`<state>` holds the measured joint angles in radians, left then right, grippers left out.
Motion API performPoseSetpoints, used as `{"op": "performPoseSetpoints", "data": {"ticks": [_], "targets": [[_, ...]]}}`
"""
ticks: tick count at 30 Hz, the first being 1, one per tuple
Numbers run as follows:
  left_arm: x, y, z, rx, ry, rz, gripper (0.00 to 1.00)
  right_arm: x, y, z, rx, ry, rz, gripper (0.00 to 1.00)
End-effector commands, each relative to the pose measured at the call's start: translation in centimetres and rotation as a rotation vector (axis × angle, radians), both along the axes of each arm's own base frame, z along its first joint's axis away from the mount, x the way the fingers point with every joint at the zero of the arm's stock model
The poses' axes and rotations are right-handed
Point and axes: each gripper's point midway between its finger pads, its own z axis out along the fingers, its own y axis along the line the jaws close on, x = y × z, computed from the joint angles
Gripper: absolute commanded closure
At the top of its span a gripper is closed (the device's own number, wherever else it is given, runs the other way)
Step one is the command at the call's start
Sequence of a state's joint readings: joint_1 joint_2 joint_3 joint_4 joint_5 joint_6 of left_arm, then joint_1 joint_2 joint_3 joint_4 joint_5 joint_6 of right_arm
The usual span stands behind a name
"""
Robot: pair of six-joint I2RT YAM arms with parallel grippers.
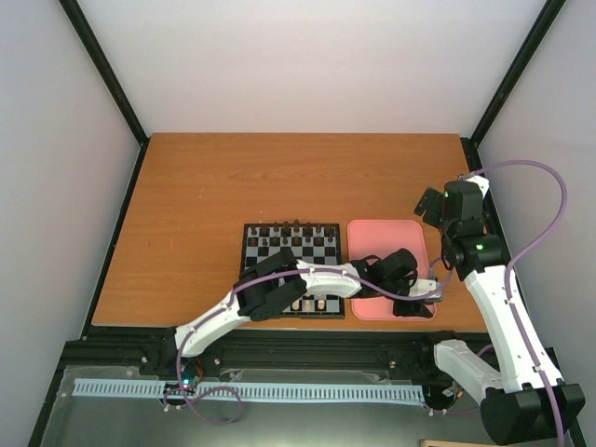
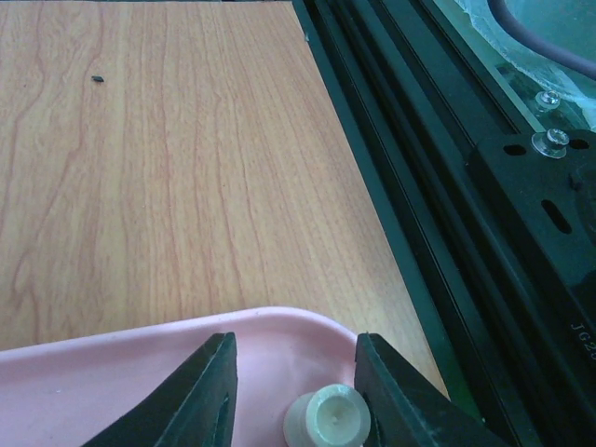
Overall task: Set up the chess pieces on the board
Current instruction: Pick up the chess piece from the storage box.
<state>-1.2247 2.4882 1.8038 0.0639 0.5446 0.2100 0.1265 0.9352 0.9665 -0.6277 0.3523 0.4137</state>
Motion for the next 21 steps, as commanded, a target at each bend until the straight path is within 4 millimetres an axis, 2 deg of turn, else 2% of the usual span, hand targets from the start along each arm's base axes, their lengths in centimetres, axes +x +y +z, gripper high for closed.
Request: {"op": "performPoseSetpoints", "data": {"ticks": [1, 8, 11, 15, 19, 21], "targets": [[-0.47, -0.91, 0.72, -0.025, -0.008, -0.018, 0.64, 0.07, -0.41, 0.44, -0.010, -0.027, -0.016, 0.00], [-0.35, -0.87, 0.76, -0.020, -0.017, -0.011, 0.66, -0.05, -0.49, 0.47, -0.010, -0.030, -0.018, 0.00], [-0.36, -0.85, 0.76, -0.018, -0.021, -0.010, 0.78, -0.06, -0.49, 0.57, -0.011, -0.033, -0.018, 0.00], [-0.29, -0.88, 0.87, -0.019, -0.026, -0.008, 0.82, -0.07, -0.50, 0.59, -0.011, -0.032, -0.018, 0.00], [-0.24, -0.82, 0.73, -0.009, -0.036, -0.005, 0.97, -0.08, -0.52, 0.61, -0.011, -0.034, -0.018, 0.00], [-0.08, -0.77, 0.73, -0.003, -0.048, 0.003, 0.99, -0.08, -0.51, 0.61, -0.010, -0.034, -0.018, 0.00]]}}
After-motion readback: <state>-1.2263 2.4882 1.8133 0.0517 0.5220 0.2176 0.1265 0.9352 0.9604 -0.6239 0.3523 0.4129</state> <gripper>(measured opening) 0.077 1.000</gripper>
